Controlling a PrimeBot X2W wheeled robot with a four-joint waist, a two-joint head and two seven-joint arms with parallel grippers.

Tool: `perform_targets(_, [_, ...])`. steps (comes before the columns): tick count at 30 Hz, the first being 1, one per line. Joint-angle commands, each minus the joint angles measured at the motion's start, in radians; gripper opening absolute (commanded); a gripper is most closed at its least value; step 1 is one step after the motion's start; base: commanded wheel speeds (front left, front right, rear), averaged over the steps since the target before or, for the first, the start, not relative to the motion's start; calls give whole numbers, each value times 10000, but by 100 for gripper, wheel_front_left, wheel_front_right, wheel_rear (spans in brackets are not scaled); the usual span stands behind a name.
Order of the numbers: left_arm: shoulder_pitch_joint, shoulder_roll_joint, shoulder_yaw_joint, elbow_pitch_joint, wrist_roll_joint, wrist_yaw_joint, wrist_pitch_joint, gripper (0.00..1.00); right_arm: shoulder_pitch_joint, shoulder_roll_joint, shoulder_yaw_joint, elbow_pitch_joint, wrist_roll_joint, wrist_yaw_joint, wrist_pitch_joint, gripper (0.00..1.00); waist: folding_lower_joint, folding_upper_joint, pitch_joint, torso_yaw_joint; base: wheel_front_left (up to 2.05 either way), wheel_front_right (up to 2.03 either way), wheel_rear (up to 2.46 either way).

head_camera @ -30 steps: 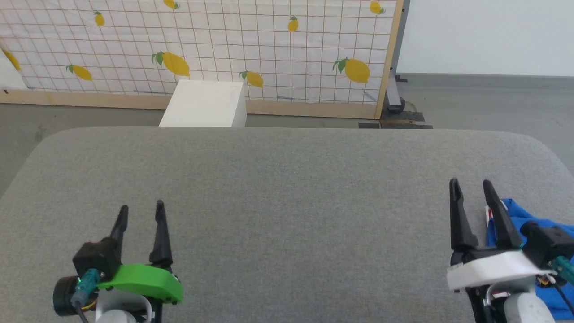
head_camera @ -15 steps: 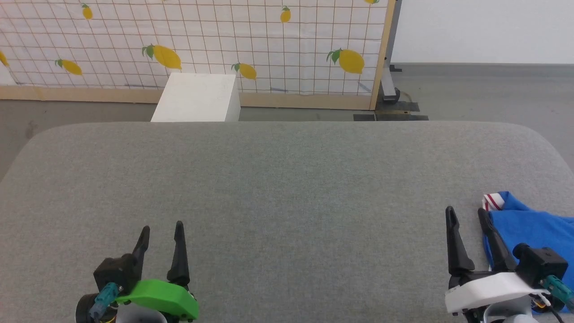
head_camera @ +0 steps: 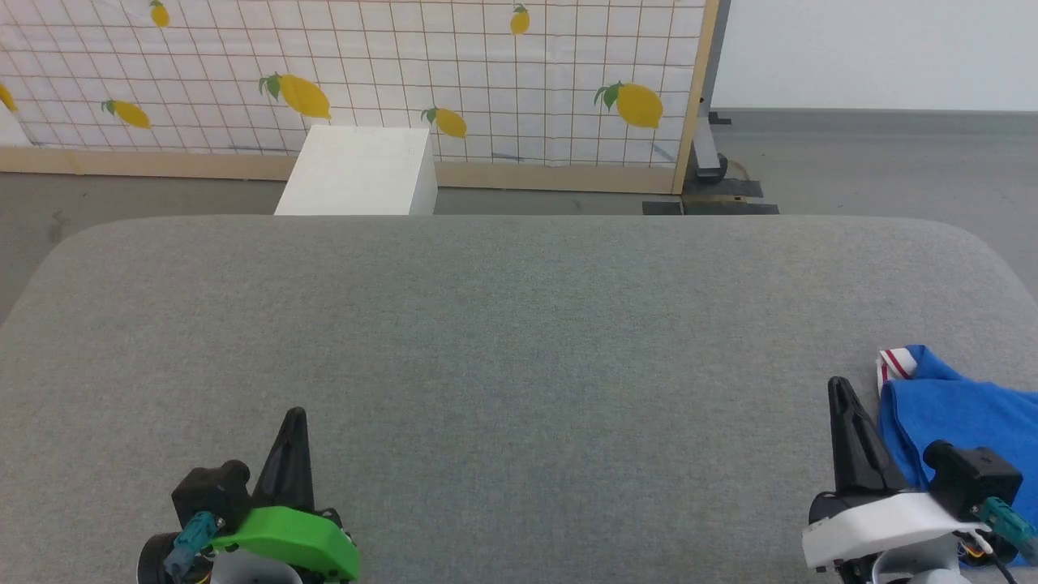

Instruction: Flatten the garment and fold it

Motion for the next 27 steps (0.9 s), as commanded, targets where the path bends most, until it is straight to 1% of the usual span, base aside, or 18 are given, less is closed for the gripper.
perform_targets(1, [4,-21,14,-67,82,6,68,0,-2,0,14,-59,-65,0,57,0,0,0,6,-1,0,0,0])
perform_targets(27, [27,-145,128,-543,689,41,577,0,-15,1,97,-455,-610,-3,580,0,0,0,111,-20,0,0,0])
